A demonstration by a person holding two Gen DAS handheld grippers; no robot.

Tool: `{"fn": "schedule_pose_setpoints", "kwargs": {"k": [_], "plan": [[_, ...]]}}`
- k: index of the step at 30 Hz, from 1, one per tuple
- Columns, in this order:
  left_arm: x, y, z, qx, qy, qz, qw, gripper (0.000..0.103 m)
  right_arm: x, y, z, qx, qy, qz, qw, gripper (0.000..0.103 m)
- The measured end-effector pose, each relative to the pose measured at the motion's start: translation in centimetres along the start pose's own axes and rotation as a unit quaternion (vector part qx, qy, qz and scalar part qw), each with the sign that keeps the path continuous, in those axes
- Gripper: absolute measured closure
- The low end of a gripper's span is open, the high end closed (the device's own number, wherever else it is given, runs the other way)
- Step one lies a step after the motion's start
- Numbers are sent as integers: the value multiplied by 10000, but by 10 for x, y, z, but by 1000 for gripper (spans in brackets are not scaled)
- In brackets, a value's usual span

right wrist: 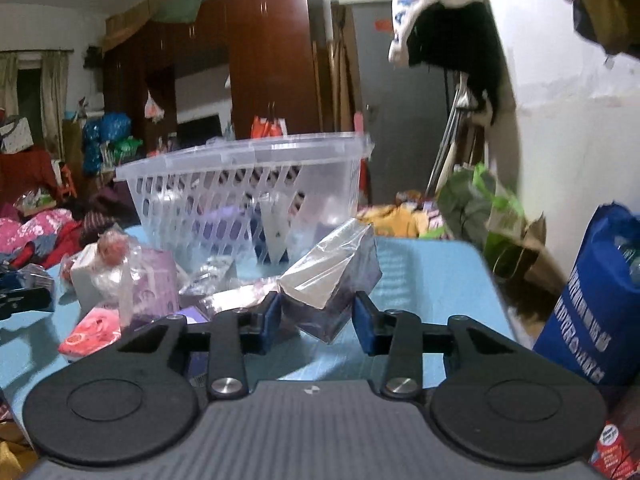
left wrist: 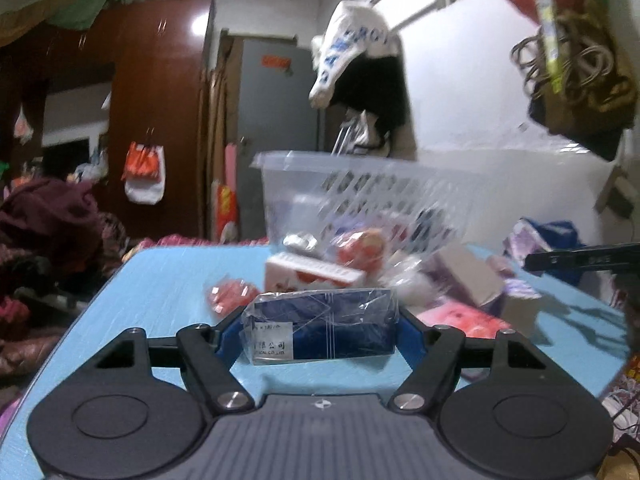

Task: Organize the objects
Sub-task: 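Grasp the blue pack with the left tool while the right tool grasps a foil pack, then drop the blue pack and foil pack into the white basket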

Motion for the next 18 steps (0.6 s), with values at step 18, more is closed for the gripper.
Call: {"fn": "schedule_pose_setpoints", "kwargs": {"k": [18], "plan": [[11,-19,5,-68,-507,385,9979,25,12,3,-2,82,-555,87,9984,63]]}}
Point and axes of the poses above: each gripper's, at about its wrist camera, not at the fingertips, and x roughly against the way its jaws point, y to its left, z to its underside, the point moved 4 cm from there along -x, roughly the way its jaws point, and after that the axes turned 2 degrees about -y, right-handed, at the moved point
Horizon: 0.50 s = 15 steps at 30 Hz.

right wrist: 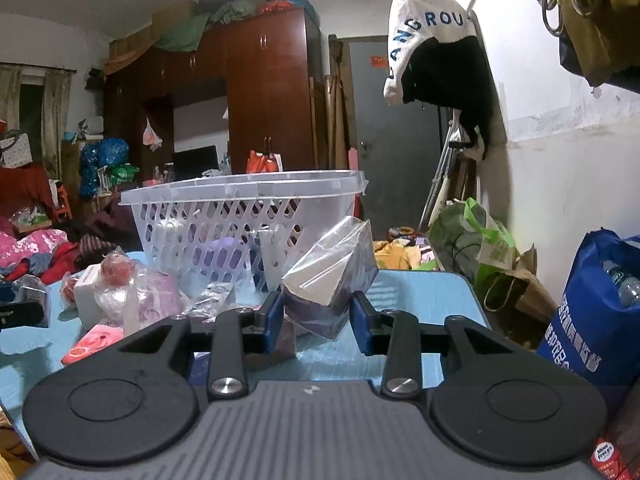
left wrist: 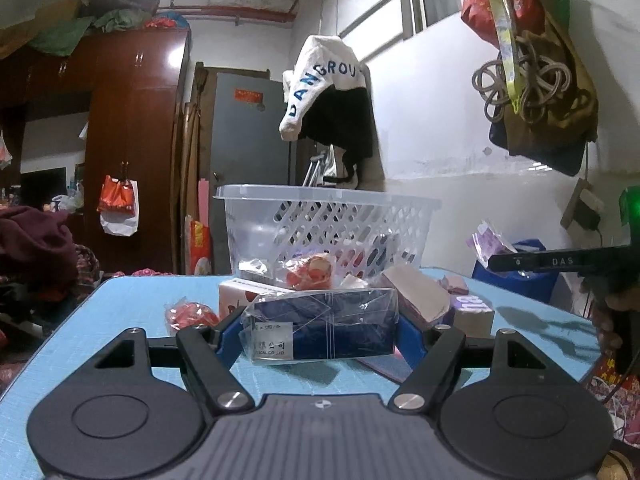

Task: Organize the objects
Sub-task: 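Drop the blue pack and foil pack into the white basket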

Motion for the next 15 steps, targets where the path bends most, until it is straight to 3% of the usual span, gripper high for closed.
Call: {"fn": "schedule_pose_setpoints", "kwargs": {"k": [9,11,15], "plan": [[5,8,-11,189,-234,101,9995,25,11,1,-9,-145,-270,-188,9994,63],[1,4,-35,167,-328,242,9990,25,18,11,-34,-200,-530,-513,9971,63],[-36,2,-105,254,-435,346,9981,25,-1,51,-93,404,-811,-593,9941,63]]}}
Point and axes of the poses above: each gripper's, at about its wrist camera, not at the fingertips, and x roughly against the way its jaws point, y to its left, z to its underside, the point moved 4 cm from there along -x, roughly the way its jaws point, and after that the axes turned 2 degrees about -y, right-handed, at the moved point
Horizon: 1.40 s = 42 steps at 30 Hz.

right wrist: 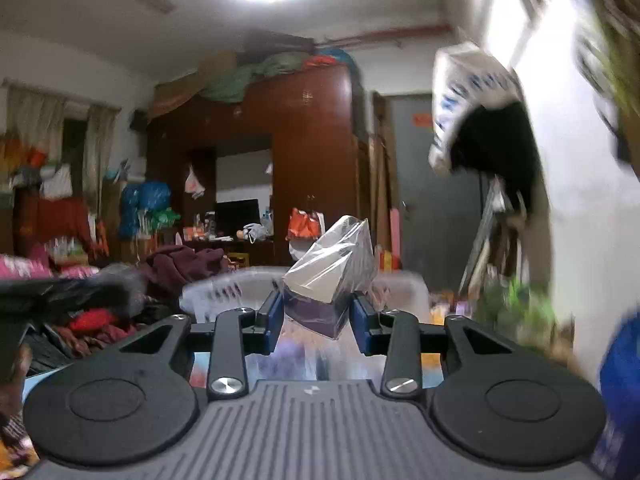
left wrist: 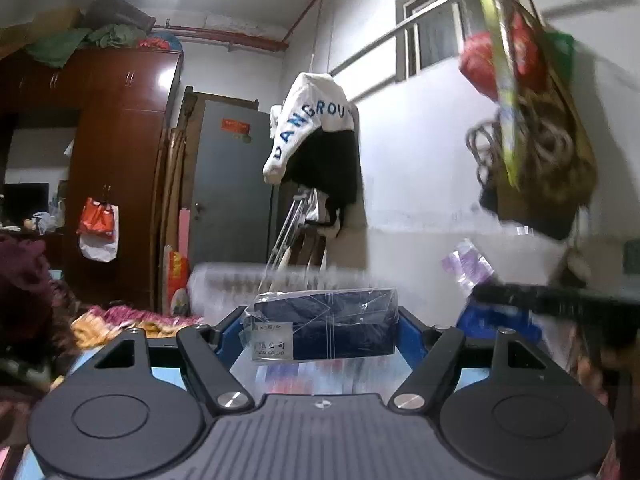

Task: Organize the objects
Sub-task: 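Drop the blue pack and foil pack into the white basket, then grasp the white milk carton with the left tool while the right tool grasps the purple 'ha' box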

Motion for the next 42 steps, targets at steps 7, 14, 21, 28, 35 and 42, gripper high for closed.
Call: {"fn": "schedule_pose_setpoints", "kwargs": {"k": [7,14,21,28,35,42], "plan": [[-119,20,-32,472,978,-267,9937,25,-114,-1,-11,447,1108,82,9928,62],[-135,38,-21,675,1127,-366,9907,4,-81,-1,-13,489,556,336,9967,0],[-37,34,2,285,616,-202,9975,1,10,-5,56,-655,975,757,9902,0],[-4,39,61,53,827,-76,9965,1,20,32,117,-569,1473,366,9868,1],[-36,57,69,-47,1632,-47,9866,2,5,45,105,2,1573,552,9860,1],[-49,46,75,-594,2154,42,9747,2,0,35,111,-249,1765,467,9829,27]]}}
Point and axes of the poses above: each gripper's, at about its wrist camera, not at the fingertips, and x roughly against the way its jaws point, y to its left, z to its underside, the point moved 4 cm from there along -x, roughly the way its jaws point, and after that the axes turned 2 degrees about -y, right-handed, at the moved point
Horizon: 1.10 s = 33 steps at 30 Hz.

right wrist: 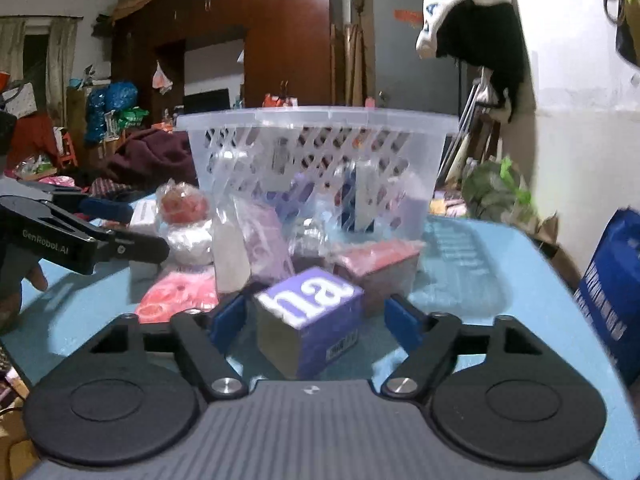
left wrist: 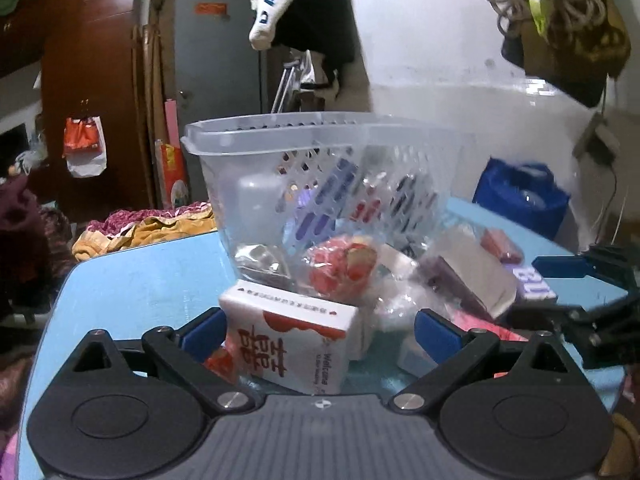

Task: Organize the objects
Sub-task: 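Grasp the white milk carton with the left tool while the right tool grasps the purple 'ha' box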

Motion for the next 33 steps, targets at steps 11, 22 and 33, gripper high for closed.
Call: {"fn": "schedule_pose_setpoints", "kwargs": {"k": [11,22,33], "plan": [[-2,-1,7,115,130,109,9998,35,6,0,4,70,-193,-84,9998,41],[-1,-1,7,97,36,29,9999,31,25,-7,9,-33,-374,-97,9992,41],[-3,-16,5,-403,153,-1085,9932,26,41,-5,11,-87,-547,-168,9983,41]]}}
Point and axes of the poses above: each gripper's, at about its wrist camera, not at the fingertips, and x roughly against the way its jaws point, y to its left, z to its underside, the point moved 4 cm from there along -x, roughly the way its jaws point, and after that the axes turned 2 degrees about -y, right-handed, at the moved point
